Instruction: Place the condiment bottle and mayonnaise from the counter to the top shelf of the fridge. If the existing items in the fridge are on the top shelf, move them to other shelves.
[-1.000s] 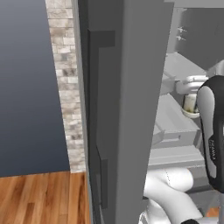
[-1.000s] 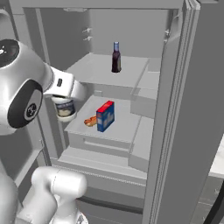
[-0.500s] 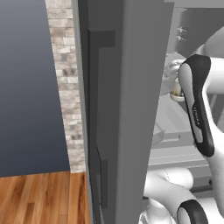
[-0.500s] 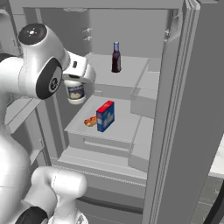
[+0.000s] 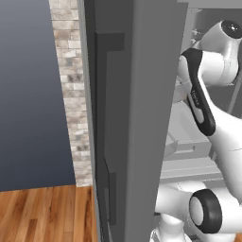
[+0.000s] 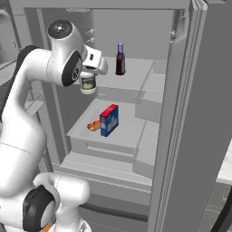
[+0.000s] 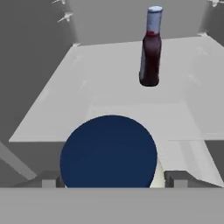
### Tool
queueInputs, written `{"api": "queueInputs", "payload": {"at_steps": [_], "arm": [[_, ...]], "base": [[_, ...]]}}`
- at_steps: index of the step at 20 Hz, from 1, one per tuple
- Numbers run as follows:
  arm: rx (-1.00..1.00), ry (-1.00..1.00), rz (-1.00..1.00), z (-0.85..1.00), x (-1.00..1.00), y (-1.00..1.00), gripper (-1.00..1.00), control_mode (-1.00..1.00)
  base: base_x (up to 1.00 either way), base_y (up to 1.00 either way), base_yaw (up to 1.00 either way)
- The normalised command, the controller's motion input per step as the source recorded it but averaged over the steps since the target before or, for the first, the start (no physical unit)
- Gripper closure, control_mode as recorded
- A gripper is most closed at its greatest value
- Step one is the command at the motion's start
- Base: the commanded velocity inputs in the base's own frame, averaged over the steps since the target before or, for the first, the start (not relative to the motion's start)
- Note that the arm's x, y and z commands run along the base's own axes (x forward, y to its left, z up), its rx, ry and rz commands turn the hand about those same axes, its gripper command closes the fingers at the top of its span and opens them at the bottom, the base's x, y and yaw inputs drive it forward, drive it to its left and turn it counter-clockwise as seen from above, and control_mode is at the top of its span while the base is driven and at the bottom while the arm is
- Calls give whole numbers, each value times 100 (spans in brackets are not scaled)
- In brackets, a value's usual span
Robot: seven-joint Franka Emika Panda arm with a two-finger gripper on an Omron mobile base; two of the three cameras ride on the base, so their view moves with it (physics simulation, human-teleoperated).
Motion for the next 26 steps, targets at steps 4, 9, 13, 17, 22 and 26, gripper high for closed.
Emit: {"api": "queueInputs", "payload": {"at_steps": [4, 9, 13, 17, 22, 26], "arm": [[0, 0, 4, 13, 74, 0, 100, -100], [0, -4, 1, 1, 72, 11, 100, -100], [0, -4, 0, -1, 78, 16, 100, -100], [0, -2, 0, -8, 77, 3, 100, -100], [0, 0, 0, -27, 60, 0, 100, -100], [0, 0, 0, -30, 48, 0, 100, -100]], "base": [[0, 0, 0], [0, 0, 0], [0, 0, 0], [0, 0, 0], [0, 0, 0], [0, 0, 0]]}}
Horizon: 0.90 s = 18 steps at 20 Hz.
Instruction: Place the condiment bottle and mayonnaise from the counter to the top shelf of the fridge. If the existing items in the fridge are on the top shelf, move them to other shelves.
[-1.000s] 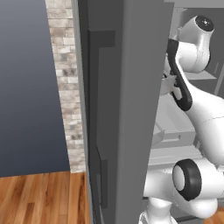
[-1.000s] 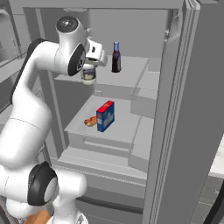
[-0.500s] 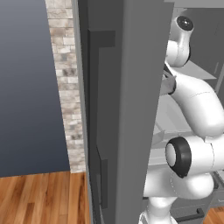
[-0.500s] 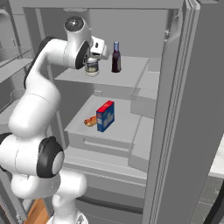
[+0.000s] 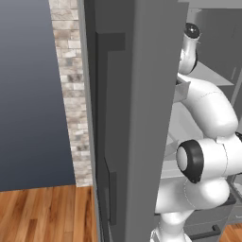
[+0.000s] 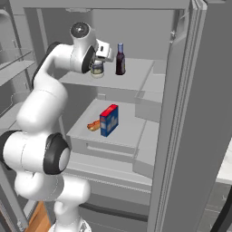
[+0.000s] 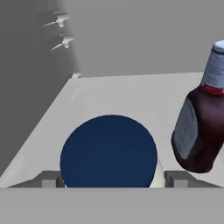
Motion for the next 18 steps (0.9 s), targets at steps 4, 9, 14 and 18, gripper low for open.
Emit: {"api": "queueInputs", "payload": {"at_steps": [4, 9, 14, 18], "arm": [[0, 0, 0, -25, 36, 0, 100, -100], [0, -1, 0, -6, 3, 0, -100, -100], [0, 0, 0, 0, 0, 0, -100, -100], [0, 0, 0, 0, 0, 0, -100, -100]], "base": [[0, 0, 0], [0, 0, 0], [0, 0, 0], [0, 0, 0]]}}
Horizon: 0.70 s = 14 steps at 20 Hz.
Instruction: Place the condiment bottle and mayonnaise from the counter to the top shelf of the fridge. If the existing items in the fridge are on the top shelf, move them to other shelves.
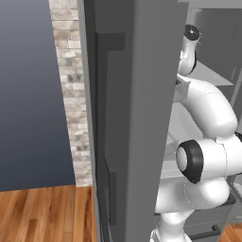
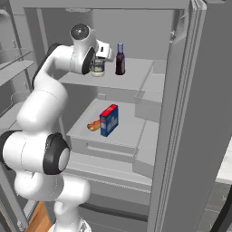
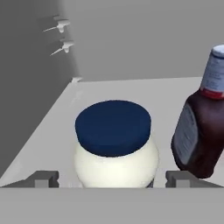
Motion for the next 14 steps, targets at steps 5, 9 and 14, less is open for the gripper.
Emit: {"api": "queueInputs", "payload": {"at_steps": [5, 9, 14], "arm": [[0, -4, 0, 8, -7, 0, -100, -100], [0, -16, 0, 22, -35, -1, -100, -100], [0, -25, 0, 13, -97, -32, -100, -100]], "base": [[0, 0, 0], [0, 0, 0], [0, 0, 0]]}}
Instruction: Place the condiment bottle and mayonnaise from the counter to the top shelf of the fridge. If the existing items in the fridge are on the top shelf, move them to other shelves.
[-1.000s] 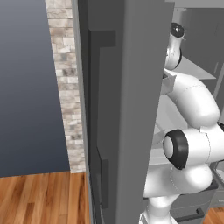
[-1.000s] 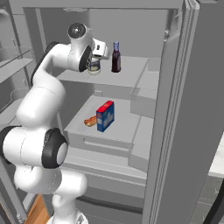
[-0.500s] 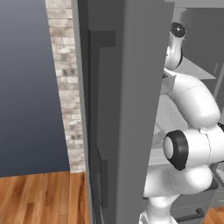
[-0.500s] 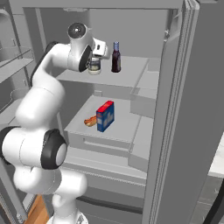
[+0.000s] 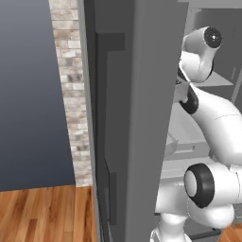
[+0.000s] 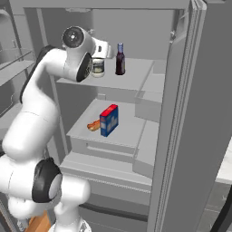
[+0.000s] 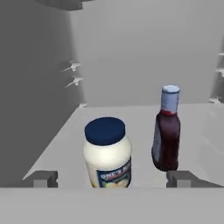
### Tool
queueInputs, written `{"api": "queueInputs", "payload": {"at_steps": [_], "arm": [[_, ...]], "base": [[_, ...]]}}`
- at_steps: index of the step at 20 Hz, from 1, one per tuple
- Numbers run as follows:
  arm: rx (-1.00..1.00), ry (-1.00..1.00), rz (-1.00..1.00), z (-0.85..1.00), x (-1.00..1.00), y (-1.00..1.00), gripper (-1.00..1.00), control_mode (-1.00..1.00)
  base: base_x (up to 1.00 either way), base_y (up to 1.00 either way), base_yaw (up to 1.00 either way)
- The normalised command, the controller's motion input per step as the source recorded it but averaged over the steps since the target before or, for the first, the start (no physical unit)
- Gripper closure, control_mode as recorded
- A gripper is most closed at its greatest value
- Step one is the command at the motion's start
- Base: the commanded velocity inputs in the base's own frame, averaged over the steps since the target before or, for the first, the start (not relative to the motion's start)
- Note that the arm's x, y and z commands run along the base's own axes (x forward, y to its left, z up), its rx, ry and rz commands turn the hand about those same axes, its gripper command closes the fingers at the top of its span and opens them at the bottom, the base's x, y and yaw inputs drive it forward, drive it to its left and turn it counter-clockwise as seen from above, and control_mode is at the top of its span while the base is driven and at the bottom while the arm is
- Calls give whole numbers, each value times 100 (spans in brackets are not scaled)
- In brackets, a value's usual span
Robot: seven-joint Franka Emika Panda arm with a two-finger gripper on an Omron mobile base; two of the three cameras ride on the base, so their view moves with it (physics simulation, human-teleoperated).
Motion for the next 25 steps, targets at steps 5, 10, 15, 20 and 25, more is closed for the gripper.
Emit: {"api": "queueInputs", "payload": {"at_steps": [5, 10, 15, 20, 25], "arm": [[1, -25, 0, 0, -100, -59, -100, -100], [-1, -23, 0, 0, -100, -13, -100, -100], [-7, -8, 0, 0, -100, 0, -100, -100], [-15, 0, 0, -13, -100, 9, -100, -100], [-16, -2, 0, -40, -100, 20, -100, -100]], "base": [[0, 0, 0], [0, 0, 0], [0, 0, 0], [0, 0, 0], [0, 0, 0]]}}
